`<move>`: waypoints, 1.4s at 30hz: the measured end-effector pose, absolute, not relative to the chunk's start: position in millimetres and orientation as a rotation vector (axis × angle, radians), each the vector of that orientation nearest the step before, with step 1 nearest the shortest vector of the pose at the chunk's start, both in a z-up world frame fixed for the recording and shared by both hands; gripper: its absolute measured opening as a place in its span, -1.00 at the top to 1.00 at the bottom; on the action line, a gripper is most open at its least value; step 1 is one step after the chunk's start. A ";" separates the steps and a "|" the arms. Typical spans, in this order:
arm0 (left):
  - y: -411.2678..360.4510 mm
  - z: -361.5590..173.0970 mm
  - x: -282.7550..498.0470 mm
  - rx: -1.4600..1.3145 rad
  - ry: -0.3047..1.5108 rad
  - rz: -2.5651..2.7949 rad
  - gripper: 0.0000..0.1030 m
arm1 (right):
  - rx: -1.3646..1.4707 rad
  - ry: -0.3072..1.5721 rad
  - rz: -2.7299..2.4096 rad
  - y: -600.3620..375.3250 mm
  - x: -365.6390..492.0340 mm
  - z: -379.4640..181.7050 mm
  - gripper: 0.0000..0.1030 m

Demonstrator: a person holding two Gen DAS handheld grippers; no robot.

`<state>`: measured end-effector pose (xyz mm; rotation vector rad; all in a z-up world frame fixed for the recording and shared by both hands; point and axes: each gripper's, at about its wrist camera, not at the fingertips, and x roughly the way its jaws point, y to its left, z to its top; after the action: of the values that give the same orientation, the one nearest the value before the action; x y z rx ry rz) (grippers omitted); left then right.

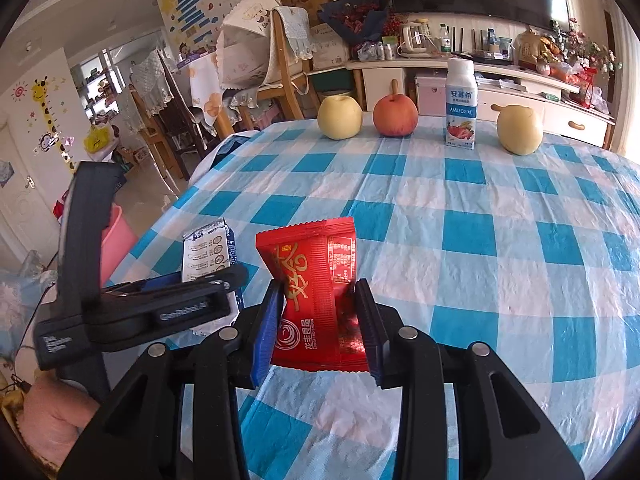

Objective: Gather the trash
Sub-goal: 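Carry the white packet with the left tool while the right tool carries the red wrapper to the bucket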

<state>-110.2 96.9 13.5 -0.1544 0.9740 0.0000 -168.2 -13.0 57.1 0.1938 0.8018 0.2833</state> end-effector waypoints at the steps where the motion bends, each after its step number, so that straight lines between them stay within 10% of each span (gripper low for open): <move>1: 93.2 10.3 -107.8 -0.137 0.978 0.019 -0.58 | 0.199 0.803 0.288 -14.5 -168.5 56.3 0.25; 5: 91.4 6.5 -103.1 -0.098 0.955 0.073 -0.24 | 0.226 0.818 0.308 -20.9 -168.3 52.6 0.25; 42: 347.2 113.8 -193.1 -0.208 0.663 0.263 -0.22 | 0.106 0.798 0.720 183.0 -151.5 121.0 0.25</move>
<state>-193.1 347.2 113.8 -0.2079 0.6632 0.2628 -151.5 183.0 121.0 0.1057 0.7981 0.7198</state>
